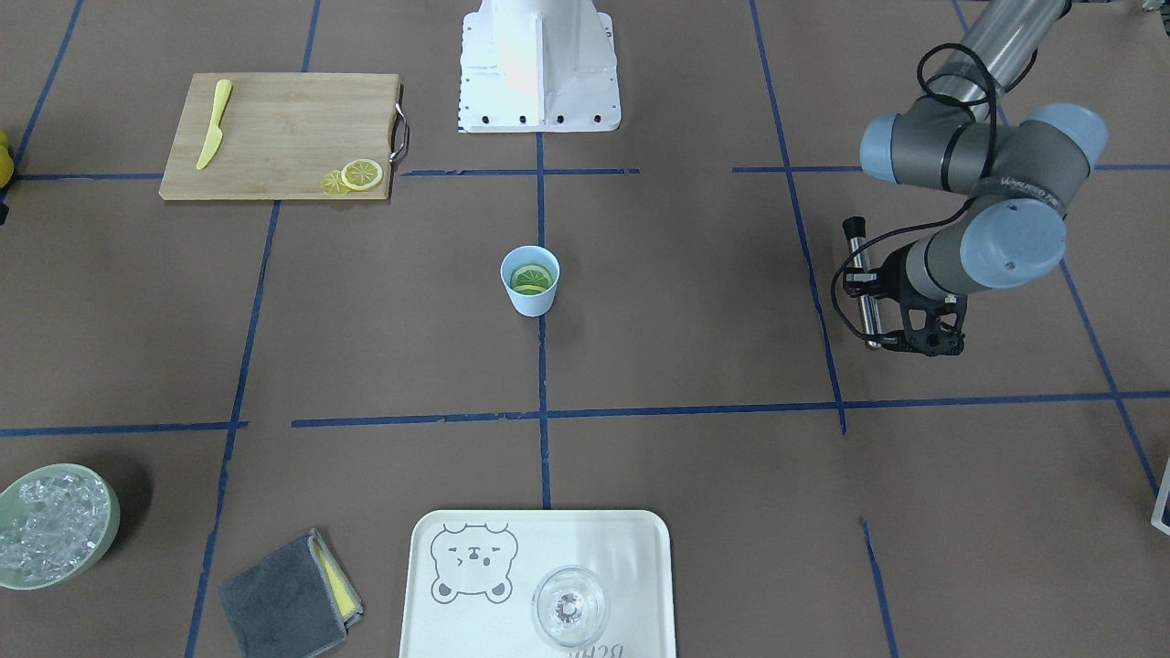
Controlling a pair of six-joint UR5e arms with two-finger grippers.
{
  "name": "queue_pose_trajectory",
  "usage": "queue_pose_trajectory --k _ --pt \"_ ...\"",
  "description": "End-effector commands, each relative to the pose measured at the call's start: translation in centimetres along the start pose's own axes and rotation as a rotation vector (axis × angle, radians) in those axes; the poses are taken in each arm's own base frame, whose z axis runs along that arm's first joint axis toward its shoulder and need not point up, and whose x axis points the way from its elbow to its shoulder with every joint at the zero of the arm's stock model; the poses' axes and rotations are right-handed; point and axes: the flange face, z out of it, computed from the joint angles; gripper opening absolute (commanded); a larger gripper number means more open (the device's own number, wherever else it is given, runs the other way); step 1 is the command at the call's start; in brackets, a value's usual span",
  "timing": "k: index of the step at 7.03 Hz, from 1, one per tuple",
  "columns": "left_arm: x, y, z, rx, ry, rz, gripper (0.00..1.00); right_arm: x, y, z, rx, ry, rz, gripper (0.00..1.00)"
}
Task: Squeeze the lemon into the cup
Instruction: 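Grasp the steel muddler with the left gripper and lift it upright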
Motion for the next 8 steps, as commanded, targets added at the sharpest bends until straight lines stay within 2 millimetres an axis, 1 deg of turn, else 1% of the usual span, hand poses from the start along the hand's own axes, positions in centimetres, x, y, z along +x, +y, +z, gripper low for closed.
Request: queue_pose_trajectory --k 1,2,3,4,5,6,7,8 --pt "4.8 3.0 -7.6 0.172 -0.025 0.114 0.0 0.2 0.0 -0.2 0.002 0.001 0.01 1.0" --pt "8.3 2.4 -12.2 0.342 -0.115 0.174 0.0 0.6 0.1 -0.2 0.002 0.004 0.02 1.0" --pt "10.6 3.2 -14.8 0.417 -0.108 0.219 0.0 0.9 0.1 0.0 -0.004 0.006 0.028 1.0" --pt "13.8 4.5 -17.7 0.513 -0.089 0.273 0.0 1.2 0.2 0.1 -0.008 0.008 0.035 1.0" --pt "16.2 5.6 -18.9 0.615 -0.012 0.24 0.0 1.9 0.4 0.1 -0.009 0.014 0.049 1.0" --pt "18.8 6.5 -18.8 0.705 0.096 0.216 0.0 3.0 0.6 0.0 -0.007 0.025 0.07 1.0" --pt "20.9 7.7 -18.9 0.798 0.196 0.229 0.0 4.1 1.1 0.1 -0.008 0.037 0.086 1.0" --pt "21.9 8.8 -20.1 0.883 0.302 0.27 0.0 5.5 1.4 0.0 -0.009 0.042 0.105 1.0"
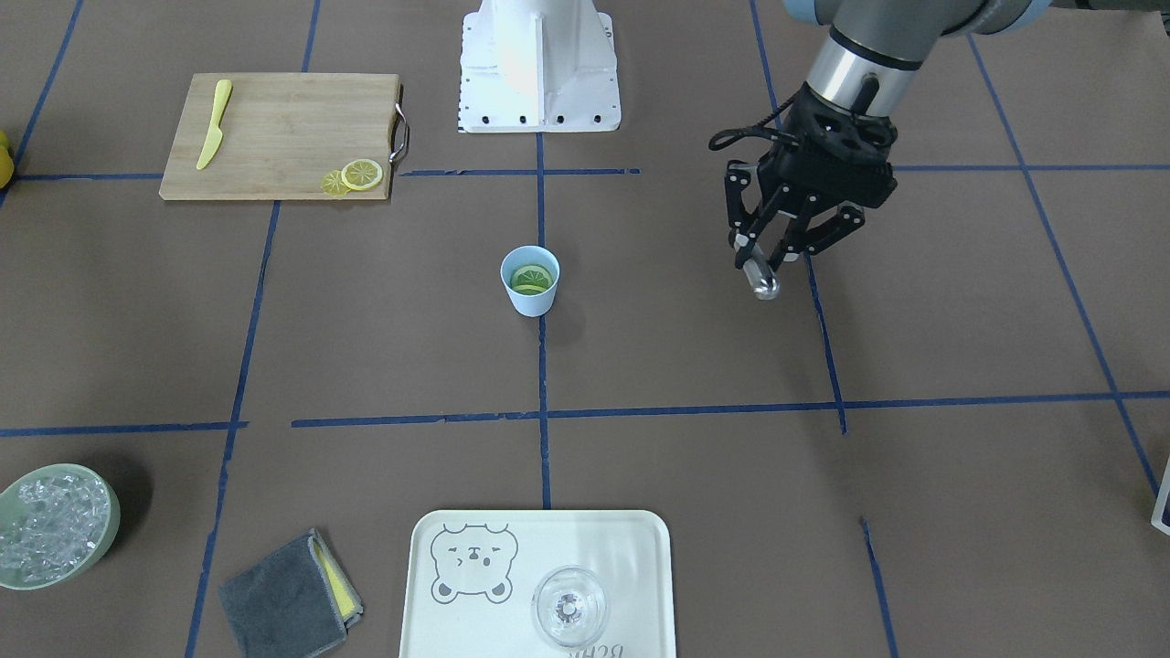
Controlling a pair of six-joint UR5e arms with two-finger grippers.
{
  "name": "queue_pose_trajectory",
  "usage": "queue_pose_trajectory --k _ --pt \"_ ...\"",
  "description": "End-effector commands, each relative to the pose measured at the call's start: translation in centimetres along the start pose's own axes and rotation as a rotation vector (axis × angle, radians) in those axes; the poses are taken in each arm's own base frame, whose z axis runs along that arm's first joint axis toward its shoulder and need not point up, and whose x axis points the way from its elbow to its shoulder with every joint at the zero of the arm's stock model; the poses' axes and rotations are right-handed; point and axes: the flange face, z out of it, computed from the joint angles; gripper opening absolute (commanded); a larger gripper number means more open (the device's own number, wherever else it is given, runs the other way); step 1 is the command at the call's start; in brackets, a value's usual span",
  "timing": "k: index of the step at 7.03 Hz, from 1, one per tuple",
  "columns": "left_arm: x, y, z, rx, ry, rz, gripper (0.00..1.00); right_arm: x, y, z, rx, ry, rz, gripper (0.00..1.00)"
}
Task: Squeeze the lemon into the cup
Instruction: 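Carry the muddler with the left gripper over the blue cup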
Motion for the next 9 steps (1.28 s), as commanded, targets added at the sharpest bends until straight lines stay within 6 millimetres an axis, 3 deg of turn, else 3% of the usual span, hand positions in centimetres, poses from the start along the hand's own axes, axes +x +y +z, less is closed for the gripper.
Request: queue_pose_trajectory --k 1,2,3,4,6,7,8,9 --pt "2.0 0.7 -2.7 0.197 0.209 0.021 0.0 2.4 0.7 -0.1 -0.001 0.013 0.04 1.0" --pt "1.4 2.3 -3.2 0.305 0.262 0.045 0.0 2.4 0.7 -0.1 -0.001 0.013 0.04 1.0" --pt "3.0 6.5 -0.7 0.381 0.253 0.033 0.0 2.5 0.8 0.0 -0.003 0.013 0.042 1.0" --pt "6.9 10.9 1.7 0.463 0.219 -0.035 0.0 2.7 0.9 0.0 -0.005 0.011 0.045 1.0" --pt "11.8 15.7 2.9 0.553 0.177 -0.127 0.0 3.0 1.1 0.2 -0.01 0.015 0.052 1.0" --pt "12.8 16.1 2.5 0.604 0.156 -0.149 0.0 3.1 1.2 0.1 -0.008 0.013 0.054 1.0" --pt "13.4 16.6 3.4 0.607 0.118 -0.139 0.0 3.2 1.3 0.1 -0.008 0.014 0.056 1.0" --pt "15.8 15.5 3.5 0.601 0.111 -0.135 0.0 3.3 1.3 0.0 -0.008 0.014 0.058 1.0"
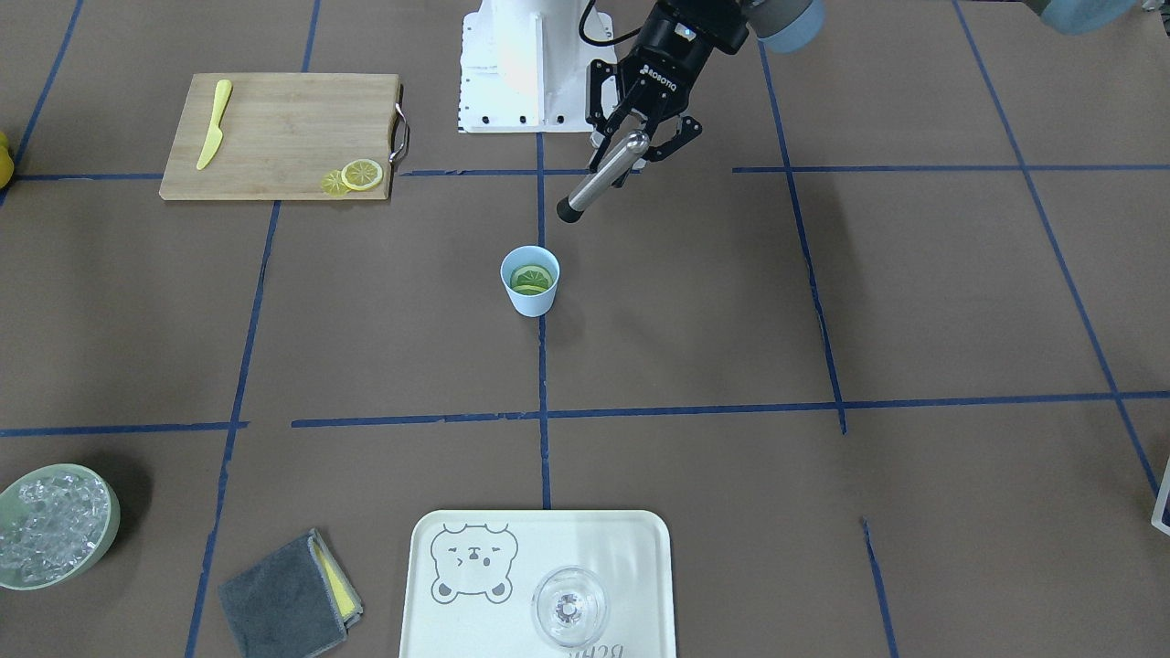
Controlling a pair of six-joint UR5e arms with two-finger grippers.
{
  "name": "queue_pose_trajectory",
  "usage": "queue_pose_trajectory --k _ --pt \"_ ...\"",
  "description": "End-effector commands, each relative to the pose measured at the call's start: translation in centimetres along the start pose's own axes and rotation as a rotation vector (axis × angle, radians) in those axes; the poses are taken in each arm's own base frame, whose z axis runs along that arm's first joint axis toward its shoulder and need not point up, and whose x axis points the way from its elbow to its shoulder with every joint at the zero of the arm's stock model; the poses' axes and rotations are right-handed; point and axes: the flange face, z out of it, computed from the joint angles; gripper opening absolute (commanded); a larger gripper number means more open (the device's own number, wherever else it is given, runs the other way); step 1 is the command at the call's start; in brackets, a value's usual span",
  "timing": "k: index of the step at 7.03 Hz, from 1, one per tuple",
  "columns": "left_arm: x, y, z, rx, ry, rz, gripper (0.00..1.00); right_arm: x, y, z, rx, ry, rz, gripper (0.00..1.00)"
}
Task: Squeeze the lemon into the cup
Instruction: 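Carry the muddler with the left gripper over the blue cup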
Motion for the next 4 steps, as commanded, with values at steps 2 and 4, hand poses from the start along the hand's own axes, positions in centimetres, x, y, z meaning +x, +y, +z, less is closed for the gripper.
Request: queue_pose_trajectory --k 2,4 --pt "5.1 0.3 2.1 -0.034 -0.053 0.069 0.0 0.4 0.4 0.1 -0.003 0.0 0.008 1.0" --pt "6.6 0.9 3.6 -0.055 -0.075 0.188 0.0 0.9 0.7 0.3 -0.009 0.003 0.017 1.0"
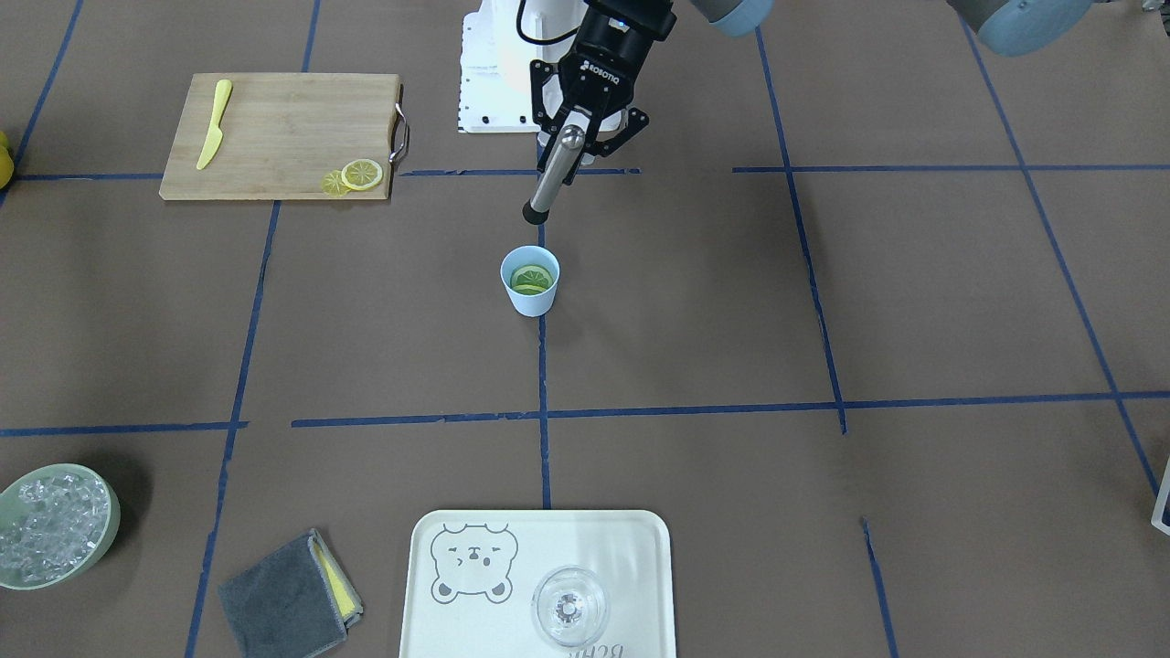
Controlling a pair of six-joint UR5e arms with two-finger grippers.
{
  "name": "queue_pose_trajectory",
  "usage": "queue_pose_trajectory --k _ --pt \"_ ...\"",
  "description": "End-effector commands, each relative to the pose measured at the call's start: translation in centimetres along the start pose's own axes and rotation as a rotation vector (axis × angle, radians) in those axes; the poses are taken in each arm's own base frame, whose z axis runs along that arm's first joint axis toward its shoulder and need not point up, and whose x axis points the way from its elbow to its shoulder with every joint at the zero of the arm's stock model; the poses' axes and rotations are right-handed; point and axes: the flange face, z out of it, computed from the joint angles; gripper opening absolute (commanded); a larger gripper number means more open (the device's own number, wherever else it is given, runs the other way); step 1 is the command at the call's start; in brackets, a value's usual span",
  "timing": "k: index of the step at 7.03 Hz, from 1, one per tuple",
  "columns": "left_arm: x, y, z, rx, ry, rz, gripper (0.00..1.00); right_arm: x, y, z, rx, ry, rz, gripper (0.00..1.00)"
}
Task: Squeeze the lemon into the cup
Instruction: 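Carry the muddler with the left gripper over the blue cup, then press the muddler down into the cup onto the lemon slice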
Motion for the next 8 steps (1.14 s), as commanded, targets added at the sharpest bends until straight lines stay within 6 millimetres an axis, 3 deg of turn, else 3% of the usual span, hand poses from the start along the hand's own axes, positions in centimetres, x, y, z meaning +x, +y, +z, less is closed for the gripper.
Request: queue_pose_trajectory --k 1,5,7,8 --pt "0.7 0.1 1.3 -0.012 -0.024 0.107 0.0 0.5 0.5 0.3 -0.009 0.0 0.008 1.0" --pt "0.5 0.0 2.1 -0.007 -0.032 0.137 0.0 0.7 0.4 0.3 -0.008 0.002 0.012 1.0" --pt "0.5 0.5 4.8 0.0 -0.058 0.145 0.0 0.8 0.4 0.4 -0.011 0.003 0.016 1.0" --pt "0.5 0.9 5.2 -0.004 -0.063 0.149 0.0 0.8 0.4 0.4 -0.011 0.003 0.016 1.0"
